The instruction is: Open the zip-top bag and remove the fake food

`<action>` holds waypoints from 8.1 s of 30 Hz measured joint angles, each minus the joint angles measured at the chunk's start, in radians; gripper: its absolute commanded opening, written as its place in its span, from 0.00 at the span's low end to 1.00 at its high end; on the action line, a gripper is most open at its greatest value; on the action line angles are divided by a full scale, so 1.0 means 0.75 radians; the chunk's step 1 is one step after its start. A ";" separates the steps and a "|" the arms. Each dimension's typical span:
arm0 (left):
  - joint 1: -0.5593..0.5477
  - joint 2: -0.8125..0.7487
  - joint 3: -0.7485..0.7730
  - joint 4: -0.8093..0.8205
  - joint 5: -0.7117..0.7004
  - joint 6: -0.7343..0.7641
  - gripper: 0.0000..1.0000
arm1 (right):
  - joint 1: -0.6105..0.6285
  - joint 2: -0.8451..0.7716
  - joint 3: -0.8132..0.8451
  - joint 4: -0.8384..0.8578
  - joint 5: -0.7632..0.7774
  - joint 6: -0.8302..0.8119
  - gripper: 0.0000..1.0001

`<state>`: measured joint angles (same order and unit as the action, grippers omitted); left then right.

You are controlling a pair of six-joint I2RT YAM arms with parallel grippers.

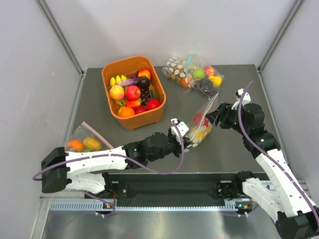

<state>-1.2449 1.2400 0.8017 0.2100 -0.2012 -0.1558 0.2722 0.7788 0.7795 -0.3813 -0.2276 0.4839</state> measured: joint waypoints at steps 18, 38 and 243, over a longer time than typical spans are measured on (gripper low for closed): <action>-0.032 0.020 0.001 -0.001 -0.039 0.009 0.00 | 0.001 -0.033 0.000 0.000 0.018 0.010 0.65; -0.046 0.020 0.000 -0.001 -0.070 0.021 0.00 | 0.001 0.011 -0.055 0.070 0.058 0.009 0.65; 0.357 0.919 0.890 -0.509 0.121 -0.003 0.88 | -0.046 -0.131 -0.140 0.052 -0.235 -0.165 0.00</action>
<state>-0.9771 1.9293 1.4693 -0.1715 -0.1108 -0.1581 0.2375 0.6804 0.6743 -0.3420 -0.4042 0.3603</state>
